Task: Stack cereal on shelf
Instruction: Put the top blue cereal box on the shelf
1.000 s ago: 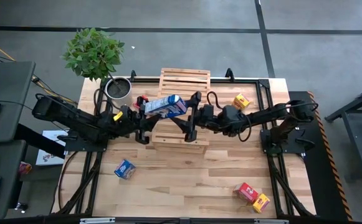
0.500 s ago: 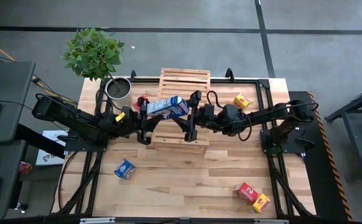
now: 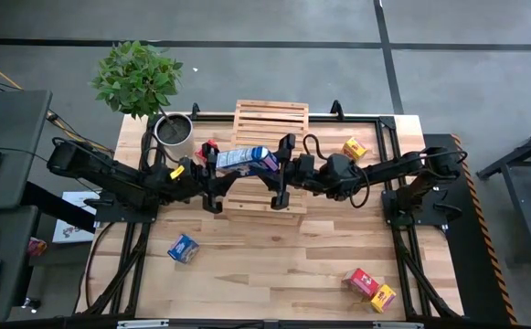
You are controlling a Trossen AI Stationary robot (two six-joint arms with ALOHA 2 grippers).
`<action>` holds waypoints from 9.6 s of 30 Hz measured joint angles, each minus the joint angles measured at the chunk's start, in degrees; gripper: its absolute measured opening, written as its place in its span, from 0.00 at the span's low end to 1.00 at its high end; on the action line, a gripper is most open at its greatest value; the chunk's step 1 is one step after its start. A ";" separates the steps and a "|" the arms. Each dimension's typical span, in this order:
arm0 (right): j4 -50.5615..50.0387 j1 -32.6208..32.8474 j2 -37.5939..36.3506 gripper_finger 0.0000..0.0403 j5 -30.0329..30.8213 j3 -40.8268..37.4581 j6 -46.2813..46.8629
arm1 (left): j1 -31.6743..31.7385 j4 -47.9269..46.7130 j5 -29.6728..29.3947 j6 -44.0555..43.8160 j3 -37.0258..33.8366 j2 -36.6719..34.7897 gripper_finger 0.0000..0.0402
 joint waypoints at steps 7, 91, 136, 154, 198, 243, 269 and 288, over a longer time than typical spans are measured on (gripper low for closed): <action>-5.93 0.17 -2.06 0.32 3.32 0.00 -3.74 | 0.09 -5.48 -0.77 1.78 0.00 -1.96 0.51; -131.48 -24.98 15.23 0.32 34.15 48.74 62.27 | -3.85 -67.73 -15.39 2.58 -0.04 -34.07 0.55; -128.75 -23.67 15.44 0.42 32.46 48.66 64.90 | -3.80 -67.70 -15.40 2.58 -0.04 -34.07 0.55; -129.61 -23.05 14.85 0.57 33.20 48.63 63.27 | -3.80 -67.71 -15.48 2.58 -0.02 -34.07 0.55; -147.80 -25.20 6.07 0.05 40.37 34.69 53.51 | -3.82 -68.82 -15.47 2.58 -0.02 -34.07 0.55; -76.85 -35.10 -17.75 0.00 4.94 -2.91 20.14 | -3.82 -68.14 -16.60 5.16 -0.02 -34.07 0.55; -80.21 -32.23 -17.73 0.00 7.17 -2.91 21.70 | -3.82 -68.55 -16.56 5.01 -0.02 -34.06 0.55; -71.23 -36.87 -17.72 0.00 6.69 -2.91 21.74 | -3.82 -68.54 -16.56 5.92 -0.02 -34.06 0.55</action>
